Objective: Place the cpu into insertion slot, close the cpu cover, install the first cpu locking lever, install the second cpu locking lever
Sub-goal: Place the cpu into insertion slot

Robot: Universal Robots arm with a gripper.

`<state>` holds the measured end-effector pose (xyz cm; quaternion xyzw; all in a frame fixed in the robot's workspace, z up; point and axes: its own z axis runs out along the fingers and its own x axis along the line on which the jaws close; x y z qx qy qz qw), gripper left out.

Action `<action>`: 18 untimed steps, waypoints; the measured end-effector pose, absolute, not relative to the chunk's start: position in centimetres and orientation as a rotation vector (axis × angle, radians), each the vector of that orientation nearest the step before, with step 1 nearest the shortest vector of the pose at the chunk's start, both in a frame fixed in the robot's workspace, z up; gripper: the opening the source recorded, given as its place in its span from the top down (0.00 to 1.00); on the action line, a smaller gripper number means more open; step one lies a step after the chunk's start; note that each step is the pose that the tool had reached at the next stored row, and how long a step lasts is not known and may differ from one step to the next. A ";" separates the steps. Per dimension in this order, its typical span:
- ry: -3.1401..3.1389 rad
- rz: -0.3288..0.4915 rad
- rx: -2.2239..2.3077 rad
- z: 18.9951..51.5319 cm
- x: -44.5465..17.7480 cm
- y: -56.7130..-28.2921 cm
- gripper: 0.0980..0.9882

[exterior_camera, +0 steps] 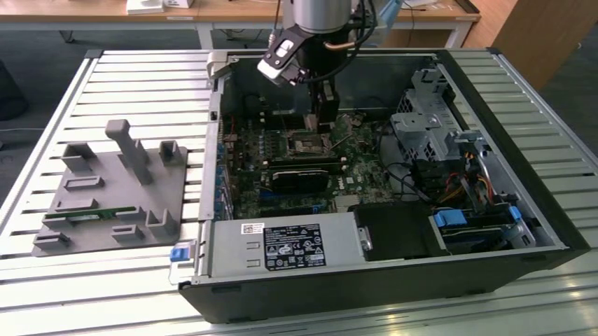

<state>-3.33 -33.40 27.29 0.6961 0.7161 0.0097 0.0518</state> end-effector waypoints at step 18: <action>2.178 0.030 2.117 26.7 -3.3 -33.4 0.51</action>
